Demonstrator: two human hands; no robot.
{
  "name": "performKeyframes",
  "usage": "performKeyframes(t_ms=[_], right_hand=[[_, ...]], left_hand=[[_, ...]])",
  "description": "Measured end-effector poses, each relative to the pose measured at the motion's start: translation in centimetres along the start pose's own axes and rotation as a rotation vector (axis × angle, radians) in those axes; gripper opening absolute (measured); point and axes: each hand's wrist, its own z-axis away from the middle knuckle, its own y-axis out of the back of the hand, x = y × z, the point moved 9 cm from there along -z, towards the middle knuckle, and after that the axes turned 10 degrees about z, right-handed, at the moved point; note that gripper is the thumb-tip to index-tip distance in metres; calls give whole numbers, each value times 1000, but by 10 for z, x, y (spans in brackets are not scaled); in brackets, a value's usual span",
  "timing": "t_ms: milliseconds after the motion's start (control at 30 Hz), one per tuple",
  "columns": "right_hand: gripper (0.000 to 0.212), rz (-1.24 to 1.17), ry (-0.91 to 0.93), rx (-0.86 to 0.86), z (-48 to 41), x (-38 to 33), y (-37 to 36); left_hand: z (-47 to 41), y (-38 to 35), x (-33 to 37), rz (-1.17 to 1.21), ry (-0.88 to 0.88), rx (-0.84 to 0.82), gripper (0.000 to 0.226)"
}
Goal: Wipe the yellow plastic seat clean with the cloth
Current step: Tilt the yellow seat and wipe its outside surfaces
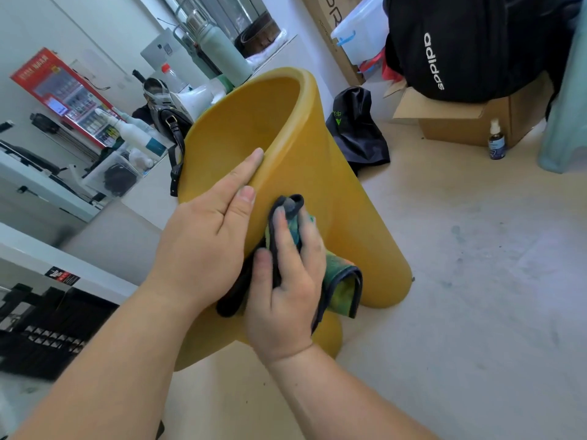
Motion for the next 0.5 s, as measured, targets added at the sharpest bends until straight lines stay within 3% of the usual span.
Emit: performKeyframes(t_ms=[100,267,500], right_hand=[[38,12,24,101,-62,25,4],[48,-189,-451,64,-123,105,-13],[41,44,-159,119,-18,-10,-2]], left_hand=[[0,0,-1,25,4,-6,40],[0,-3,-2,27,25,-29,40],[-3,-1,-2,74,-9,-35,41]])
